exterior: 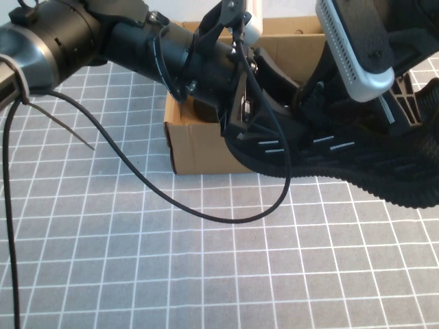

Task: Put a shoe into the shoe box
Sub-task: Place the shoe in the shoe box

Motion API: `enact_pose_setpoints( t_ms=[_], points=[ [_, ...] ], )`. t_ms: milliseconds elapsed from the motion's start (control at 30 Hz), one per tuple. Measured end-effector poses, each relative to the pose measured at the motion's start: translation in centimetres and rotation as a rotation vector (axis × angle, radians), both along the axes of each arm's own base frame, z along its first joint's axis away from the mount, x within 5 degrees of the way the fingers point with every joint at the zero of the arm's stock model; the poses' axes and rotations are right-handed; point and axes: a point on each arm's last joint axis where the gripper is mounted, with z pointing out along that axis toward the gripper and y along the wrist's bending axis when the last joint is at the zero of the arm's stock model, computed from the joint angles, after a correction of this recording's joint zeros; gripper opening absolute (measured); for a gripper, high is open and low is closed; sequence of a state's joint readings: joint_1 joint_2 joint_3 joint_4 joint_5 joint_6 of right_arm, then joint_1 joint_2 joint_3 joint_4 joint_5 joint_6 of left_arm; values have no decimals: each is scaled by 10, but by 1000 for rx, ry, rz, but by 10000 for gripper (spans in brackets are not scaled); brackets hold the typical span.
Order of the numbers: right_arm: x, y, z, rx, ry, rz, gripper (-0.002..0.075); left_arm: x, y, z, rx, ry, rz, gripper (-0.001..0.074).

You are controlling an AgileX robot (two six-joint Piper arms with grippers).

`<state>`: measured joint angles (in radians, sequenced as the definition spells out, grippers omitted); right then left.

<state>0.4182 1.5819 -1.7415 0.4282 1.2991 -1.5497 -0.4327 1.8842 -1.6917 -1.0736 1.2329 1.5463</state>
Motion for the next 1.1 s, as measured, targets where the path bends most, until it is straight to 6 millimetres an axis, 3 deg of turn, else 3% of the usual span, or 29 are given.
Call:
enact_pose_setpoints(
  t_ms=[67,200,300,433,533,700,800,967,1100],
  points=[
    [0,0,0,-4,-3,0,12,-1,-1,0,3,21,2,359],
    [3,0,-1,-4,-9,-7,12,-3,-1,1,12,31,-8,132],
    [4,0,-2,8,24,-50,12,-3,0,-1,27,23,-16,50],
    [6,0,-2,43,92,-170,15,-2,0,-1,30,18,-11,29],
    [7,-1,-3,61,137,-263,61,1,-1,-2,35,2,14,25],
    [8,-6,0,85,192,-429,295,11,0,-13,92,-44,69,22],
    [4,-12,7,86,182,-482,371,16,0,-16,106,-68,101,20],
    [-14,-25,27,112,143,-555,339,23,-1,-8,93,-117,145,20],
    [-38,-36,49,192,135,-630,192,30,-3,21,36,-196,195,20]
  ],
)
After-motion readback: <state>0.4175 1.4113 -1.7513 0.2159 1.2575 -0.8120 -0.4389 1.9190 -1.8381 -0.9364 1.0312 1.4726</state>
